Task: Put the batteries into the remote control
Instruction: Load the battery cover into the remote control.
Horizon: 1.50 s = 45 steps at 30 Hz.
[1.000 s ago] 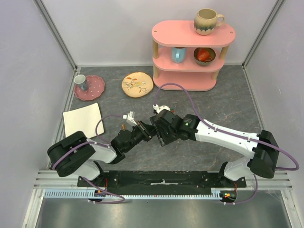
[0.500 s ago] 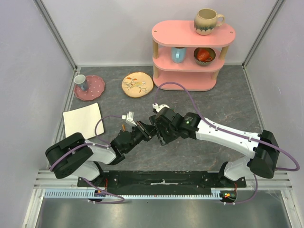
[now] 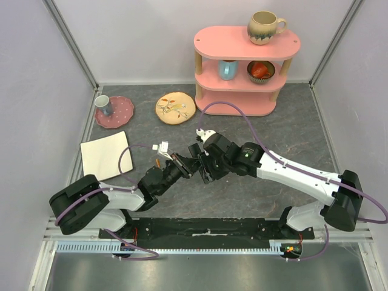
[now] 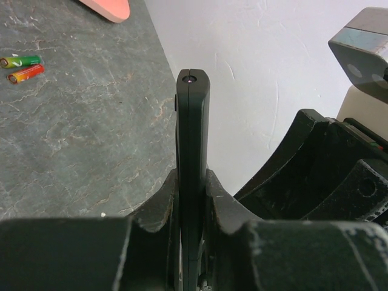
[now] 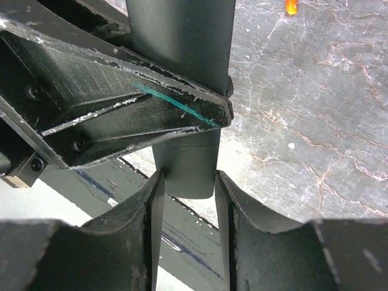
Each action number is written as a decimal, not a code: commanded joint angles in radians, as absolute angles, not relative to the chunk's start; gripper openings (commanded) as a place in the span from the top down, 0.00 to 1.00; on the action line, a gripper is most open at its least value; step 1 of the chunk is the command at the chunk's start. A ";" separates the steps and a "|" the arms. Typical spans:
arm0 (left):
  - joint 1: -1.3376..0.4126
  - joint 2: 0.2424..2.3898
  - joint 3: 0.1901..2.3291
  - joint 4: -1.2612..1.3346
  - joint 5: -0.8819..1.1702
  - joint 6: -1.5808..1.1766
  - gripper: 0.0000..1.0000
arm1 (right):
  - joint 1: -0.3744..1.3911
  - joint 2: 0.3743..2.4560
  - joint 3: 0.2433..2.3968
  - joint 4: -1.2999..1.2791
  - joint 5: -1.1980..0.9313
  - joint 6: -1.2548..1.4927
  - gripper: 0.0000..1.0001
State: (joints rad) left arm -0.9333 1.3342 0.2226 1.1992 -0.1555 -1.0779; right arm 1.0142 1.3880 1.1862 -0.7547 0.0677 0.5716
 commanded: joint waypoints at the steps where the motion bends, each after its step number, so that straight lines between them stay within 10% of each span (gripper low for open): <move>1: -0.928 1.285 0.284 1.414 -0.153 -1.058 0.98 | 1.009 1.378 1.200 -0.755 0.058 0.537 0.54; 28: -0.902 1.151 0.440 0.723 -0.210 -0.933 0.98 | 1.058 1.189 1.193 -0.716 0.279 0.515 0.42; 33: -0.902 1.138 0.494 0.492 -0.258 -0.948 0.98 | 1.058 1.154 1.152 -0.703 0.410 0.567 0.25; 45: -0.896 1.293 0.934 -0.395 -0.486 -0.878 0.98 | 1.057 0.990 0.979 -0.627 0.575 0.604 0.25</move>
State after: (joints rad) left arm -0.9043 1.2068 0.7670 -0.0402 -0.3286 -0.9630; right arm 1.0565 1.0241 1.0031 -0.6502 0.4797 0.5732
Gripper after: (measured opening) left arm 0.203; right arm 0.756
